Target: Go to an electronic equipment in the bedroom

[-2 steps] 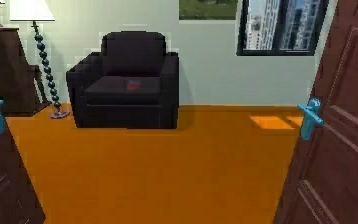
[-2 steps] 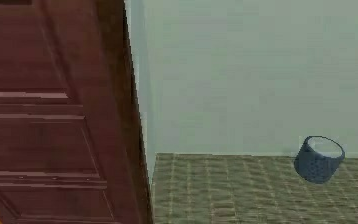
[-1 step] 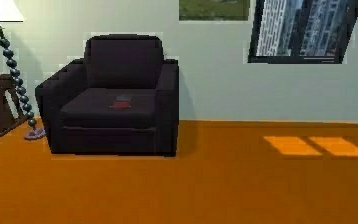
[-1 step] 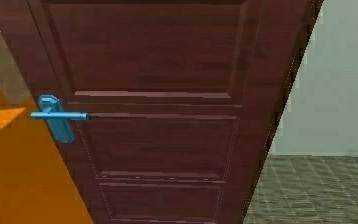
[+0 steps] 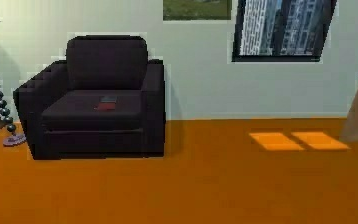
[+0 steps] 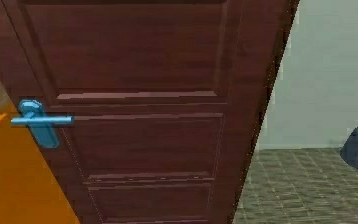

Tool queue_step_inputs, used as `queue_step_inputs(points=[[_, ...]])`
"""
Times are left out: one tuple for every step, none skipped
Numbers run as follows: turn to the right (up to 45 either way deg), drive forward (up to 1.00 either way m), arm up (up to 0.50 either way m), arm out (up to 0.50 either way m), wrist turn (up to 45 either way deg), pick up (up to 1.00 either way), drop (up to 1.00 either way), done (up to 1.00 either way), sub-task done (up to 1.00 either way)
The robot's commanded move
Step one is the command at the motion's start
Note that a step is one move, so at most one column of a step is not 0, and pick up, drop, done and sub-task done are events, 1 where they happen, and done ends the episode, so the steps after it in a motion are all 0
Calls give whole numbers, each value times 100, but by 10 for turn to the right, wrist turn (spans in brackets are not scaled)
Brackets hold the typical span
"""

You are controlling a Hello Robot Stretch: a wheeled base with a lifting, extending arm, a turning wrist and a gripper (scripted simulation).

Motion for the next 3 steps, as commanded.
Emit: queue_step_inputs(points=[[0, 70, 0, 0, 0, 0, 0, 0, 0], [390, 0, 0, 0, 0, 0, 0, 0, 0], [30, 0, 0, 0, 0, 0, 0, 0, 0]])
